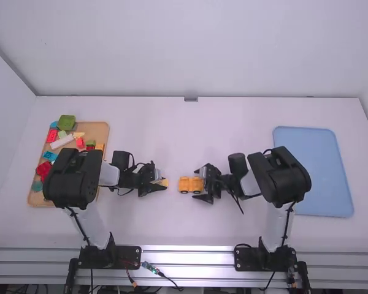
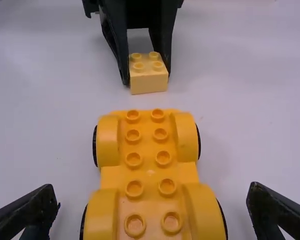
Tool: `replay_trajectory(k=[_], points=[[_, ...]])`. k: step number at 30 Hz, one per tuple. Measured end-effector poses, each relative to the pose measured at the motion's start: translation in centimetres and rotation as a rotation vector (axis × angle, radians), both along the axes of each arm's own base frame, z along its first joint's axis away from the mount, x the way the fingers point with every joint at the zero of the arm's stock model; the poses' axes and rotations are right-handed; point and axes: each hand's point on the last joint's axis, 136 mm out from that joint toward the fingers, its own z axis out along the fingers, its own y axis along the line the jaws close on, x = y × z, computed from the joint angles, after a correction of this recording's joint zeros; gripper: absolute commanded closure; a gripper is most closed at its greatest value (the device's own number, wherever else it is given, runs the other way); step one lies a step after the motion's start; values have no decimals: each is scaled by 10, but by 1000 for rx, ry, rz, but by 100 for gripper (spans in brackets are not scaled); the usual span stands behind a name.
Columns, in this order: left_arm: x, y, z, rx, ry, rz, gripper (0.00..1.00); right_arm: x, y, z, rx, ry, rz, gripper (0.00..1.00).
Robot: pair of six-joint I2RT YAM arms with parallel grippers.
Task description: Assemble lego blocks to make yellow taxi
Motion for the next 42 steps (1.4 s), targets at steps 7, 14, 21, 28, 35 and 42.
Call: replay_trajectory(k=[7, 14, 21, 28, 35, 42], points=[[2, -4, 17, -9, 8, 14, 98, 4, 9, 1, -12, -9, 24, 1], [2, -28, 39, -7, -43, -29, 98, 4, 10, 2, -10, 9, 19, 1], [-5, -53, 38, 21, -47, -76, 98, 8, 12, -1, -6, 11, 0, 1], [-4, -53, 37, 25, -23, -58, 98, 18, 16, -5, 31, 9, -50, 1], [5, -61, 44, 27, -43, -66, 98, 6, 10, -10, 9, 6, -97, 1], [2, -80, 47, 46, -71, -116, 98, 6, 12, -14, -4, 40, -94, 9]])
